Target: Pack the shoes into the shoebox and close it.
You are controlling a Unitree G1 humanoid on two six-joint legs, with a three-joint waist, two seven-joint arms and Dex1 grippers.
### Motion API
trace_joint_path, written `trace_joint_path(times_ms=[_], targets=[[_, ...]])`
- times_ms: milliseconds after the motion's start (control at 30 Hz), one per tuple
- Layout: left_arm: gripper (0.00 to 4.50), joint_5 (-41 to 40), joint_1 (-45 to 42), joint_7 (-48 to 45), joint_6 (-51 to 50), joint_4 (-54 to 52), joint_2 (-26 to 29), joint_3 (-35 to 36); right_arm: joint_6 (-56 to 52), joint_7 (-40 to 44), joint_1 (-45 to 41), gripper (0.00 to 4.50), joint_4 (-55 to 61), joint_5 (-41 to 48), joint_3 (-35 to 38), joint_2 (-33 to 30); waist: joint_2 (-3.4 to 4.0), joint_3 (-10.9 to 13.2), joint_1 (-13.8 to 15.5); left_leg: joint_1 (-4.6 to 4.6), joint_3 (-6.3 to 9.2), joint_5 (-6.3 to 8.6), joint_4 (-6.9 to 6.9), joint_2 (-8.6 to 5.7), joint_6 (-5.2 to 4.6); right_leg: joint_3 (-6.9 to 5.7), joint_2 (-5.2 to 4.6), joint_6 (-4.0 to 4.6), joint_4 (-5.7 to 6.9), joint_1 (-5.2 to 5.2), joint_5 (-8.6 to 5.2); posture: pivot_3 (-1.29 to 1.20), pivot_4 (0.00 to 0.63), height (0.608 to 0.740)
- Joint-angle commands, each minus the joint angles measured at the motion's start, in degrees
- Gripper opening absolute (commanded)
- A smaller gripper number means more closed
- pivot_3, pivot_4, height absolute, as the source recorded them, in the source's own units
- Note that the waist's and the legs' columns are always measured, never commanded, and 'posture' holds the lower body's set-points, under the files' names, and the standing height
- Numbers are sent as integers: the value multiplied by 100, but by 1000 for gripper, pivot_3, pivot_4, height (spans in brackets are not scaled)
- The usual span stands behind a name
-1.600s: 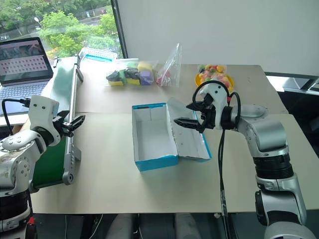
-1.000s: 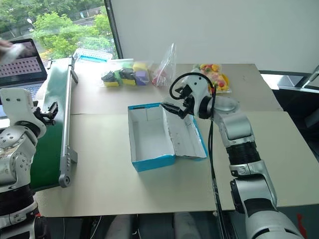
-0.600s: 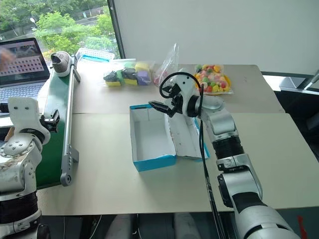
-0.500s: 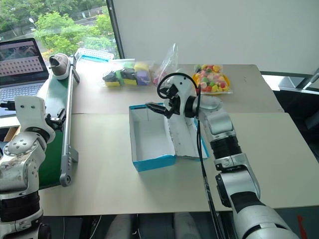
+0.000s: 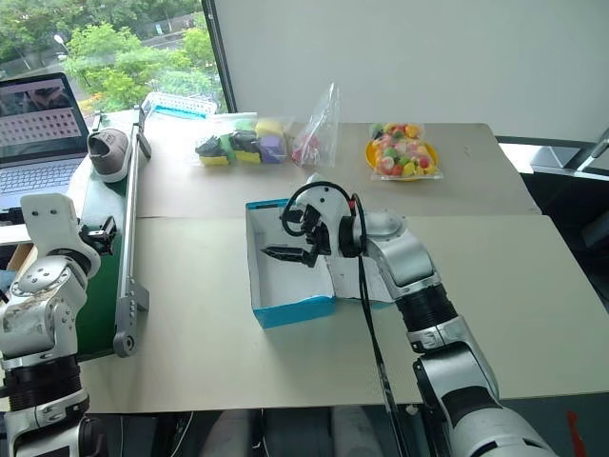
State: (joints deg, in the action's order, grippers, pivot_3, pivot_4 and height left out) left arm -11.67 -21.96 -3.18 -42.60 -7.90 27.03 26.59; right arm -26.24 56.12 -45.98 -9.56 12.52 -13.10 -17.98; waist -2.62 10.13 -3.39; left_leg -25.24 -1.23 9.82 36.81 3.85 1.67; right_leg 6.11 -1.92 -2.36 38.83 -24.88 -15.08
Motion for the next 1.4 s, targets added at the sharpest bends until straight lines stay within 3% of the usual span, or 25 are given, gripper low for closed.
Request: trace_joint_path(times_ms=[33, 500, 900, 1033, 1200, 1367, 1400], targets=[[2854, -76, -285, 79, 43, 20, 86, 163, -81, -31, -51, 4433, 307, 99, 78, -8, -2, -1, 4, 0, 2, 0, 0, 0, 0, -2, 0, 0, -1, 1, 0, 0, 150, 740], [2854, 227, -653, 285, 624, 1554, 135, -91, -422, -52, 125, 4433, 796, 121, 160, -370, -2, -2, 74, 0, 5, 0, 0, -1, 0, -5, 0, 0, -3, 3, 0, 0, 150, 740], [2854, -21, -952, 288, 765, 2416, -150, -55, -828, -117, 157, 4433, 1197, 161, 228, -744, -3, -2, 103, 2, 8, -2, 0, -1, 2, -8, 1, 1, -2, 7, 0, 0, 150, 740], [1776, -60, -954, 244, 922, 2426, -155, -61, -890, -132, 156, 4500, 1240, 162, 220, -798, -3, -2, 118, 2, 10, -2, 1, -3, 2, -10, 0, 1, -3, 12, 0, 0, 150, 740], [38, -54, -953, 194, 1064, 2349, -138, -96, -948, -135, 176, 4500, 1293, 173, 202, -800, -3, -2, 113, 3, 12, -2, 1, -2, 3, -11, 1, 1, -5, 12, 0, 0, 150, 740], [11, -64, -879, 84, 988, 1998, -198, -285, -942, -116, 165, 4500, 1289, 154, 164, -798, -3, -2, 115, 1, 14, -2, 1, -3, 3, -13, 1, 1, -8, 12, 0, 0, 150, 740], [259, -62, -847, 85, 968, 1940, -214, -302, -940, -117, 163, 4500, 1289, 152, 162, -796, -3, -2, 115, 0, 14, -2, 1, -3, 3, -13, 0, 0, -8, 12, 0, 0, 150, 740]])
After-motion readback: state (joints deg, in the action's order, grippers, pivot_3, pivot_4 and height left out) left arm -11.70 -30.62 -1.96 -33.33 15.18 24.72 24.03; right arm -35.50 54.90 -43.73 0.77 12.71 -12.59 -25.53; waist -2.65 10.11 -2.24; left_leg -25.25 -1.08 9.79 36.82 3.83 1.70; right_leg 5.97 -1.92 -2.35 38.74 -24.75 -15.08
